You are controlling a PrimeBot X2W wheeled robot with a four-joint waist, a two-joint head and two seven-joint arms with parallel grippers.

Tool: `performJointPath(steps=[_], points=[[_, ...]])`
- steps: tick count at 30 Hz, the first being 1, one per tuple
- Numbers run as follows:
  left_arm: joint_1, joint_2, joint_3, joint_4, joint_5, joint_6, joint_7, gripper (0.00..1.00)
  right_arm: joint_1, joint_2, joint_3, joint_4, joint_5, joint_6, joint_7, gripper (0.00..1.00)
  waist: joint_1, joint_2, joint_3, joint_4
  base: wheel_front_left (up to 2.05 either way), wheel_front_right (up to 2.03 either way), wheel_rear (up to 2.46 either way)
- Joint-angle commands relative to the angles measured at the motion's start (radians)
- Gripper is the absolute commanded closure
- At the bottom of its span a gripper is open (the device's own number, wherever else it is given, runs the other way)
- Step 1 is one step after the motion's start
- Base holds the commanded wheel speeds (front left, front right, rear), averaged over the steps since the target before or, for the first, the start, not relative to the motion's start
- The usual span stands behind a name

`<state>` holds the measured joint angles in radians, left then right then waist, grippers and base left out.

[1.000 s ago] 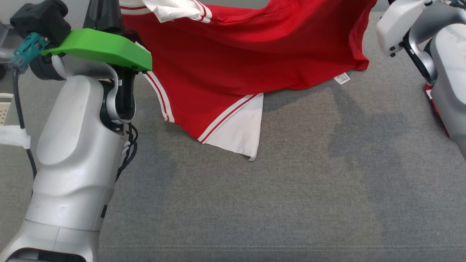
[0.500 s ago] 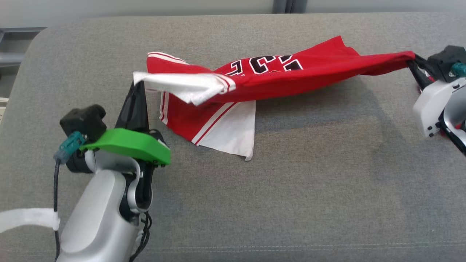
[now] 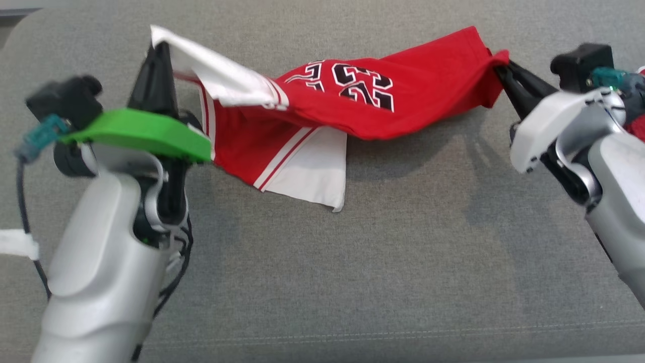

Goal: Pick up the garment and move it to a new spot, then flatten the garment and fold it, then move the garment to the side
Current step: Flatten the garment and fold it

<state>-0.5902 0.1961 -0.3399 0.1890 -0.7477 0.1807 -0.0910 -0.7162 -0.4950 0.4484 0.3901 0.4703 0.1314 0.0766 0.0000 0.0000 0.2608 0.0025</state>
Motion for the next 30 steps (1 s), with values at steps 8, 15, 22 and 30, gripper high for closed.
performJointPath(steps=[8,15,22,30], points=[[-0.470,0.090,-0.004,0.137,0.115,-0.046,0.052,1.00,-0.359,0.096,0.033,0.075,0.051,-0.002,0.017,1.00,0.0000,0.0000,0.228,-0.069,0.00,0.00,0.00],[-0.819,0.183,-0.018,0.193,0.183,-0.127,0.104,1.00,-0.635,0.140,0.015,0.203,-0.026,-0.002,-0.028,1.00,0.0000,0.0000,0.361,-0.120,0.00,0.00,0.00],[-1.103,0.227,-0.005,0.216,0.227,-0.187,0.085,1.00,-0.855,0.201,-0.086,0.330,-0.124,-0.002,-0.147,1.00,0.0000,0.0000,0.436,-0.162,0.00,0.00,0.00],[-1.275,0.173,-0.008,0.271,0.232,-0.216,0.002,1.00,-1.003,0.239,-0.238,0.415,-0.289,-0.002,-0.301,1.00,0.0000,0.0000,0.450,-0.173,0.00,0.00,0.00]])
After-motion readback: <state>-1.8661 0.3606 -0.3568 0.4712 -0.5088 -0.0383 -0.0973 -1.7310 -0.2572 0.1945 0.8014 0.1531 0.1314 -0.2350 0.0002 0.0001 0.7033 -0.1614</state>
